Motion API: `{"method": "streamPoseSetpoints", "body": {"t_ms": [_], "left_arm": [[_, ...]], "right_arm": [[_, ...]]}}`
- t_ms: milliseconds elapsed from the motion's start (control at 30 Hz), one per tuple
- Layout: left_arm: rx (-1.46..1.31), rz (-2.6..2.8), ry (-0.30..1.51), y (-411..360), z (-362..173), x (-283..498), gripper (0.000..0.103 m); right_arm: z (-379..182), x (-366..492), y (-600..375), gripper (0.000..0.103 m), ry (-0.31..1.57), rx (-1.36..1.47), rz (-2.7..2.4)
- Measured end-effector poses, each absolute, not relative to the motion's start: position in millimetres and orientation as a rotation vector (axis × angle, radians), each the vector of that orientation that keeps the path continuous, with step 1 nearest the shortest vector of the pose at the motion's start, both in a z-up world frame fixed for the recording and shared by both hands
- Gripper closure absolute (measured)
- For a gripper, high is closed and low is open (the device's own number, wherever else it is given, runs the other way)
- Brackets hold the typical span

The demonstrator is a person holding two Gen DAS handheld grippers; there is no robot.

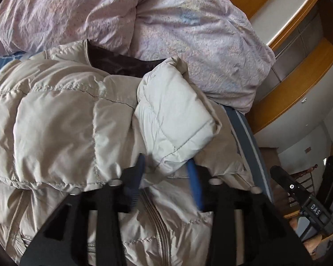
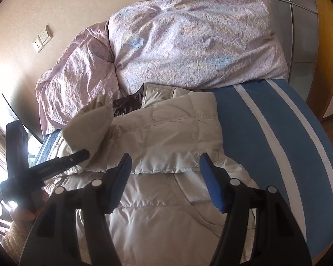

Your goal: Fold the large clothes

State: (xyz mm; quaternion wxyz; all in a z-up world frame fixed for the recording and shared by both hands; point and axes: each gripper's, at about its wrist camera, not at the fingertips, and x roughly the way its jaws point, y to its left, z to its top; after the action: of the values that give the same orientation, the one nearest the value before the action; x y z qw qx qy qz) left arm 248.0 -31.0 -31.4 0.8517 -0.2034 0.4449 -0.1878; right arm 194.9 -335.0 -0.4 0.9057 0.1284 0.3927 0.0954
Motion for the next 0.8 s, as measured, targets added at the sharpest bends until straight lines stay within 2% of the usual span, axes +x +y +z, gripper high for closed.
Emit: {"method": "streamPoseSetpoints", "body": {"t_ms": [67,100,267,533,733,767,800], "left_arm": [[-0.455,-0.423,0.885,-25.2,-25.6,239.2,0.018],[-0.459,-0.439,0.866,-21.8,-19.6,233.9,0.015],[-0.488,-0.477,0.822,12.1,5.3,209.5,0.010],[-0.337,-0.248,0.746,108.0,8.6,145.7,0.009],[-0.294,-0.097,0.764,169.6,-6.9,111.7,0.009],[-0.300,-0.081,0.773,178.6,-10.4,108.5,0.009],[-0.312,-0.066,0.783,186.8,-14.7,106.5,0.009]], "right_arm": [[1.2,197.8,-330.9,0.039,0.812,0.265,0.206],[2.1,199.8,-327.8,0.039,0.814,0.273,0.219],[1.1,216.3,-308.5,0.039,0.856,0.346,0.325],[-36.1,263.1,-268.2,0.063,1.039,0.434,0.402],[-61.0,279.1,-254.9,0.064,1.116,0.441,0.376],[-65.6,280.6,-252.5,0.069,1.128,0.446,0.379],[-67.7,281.0,-253.0,0.085,1.126,0.453,0.381]]}}
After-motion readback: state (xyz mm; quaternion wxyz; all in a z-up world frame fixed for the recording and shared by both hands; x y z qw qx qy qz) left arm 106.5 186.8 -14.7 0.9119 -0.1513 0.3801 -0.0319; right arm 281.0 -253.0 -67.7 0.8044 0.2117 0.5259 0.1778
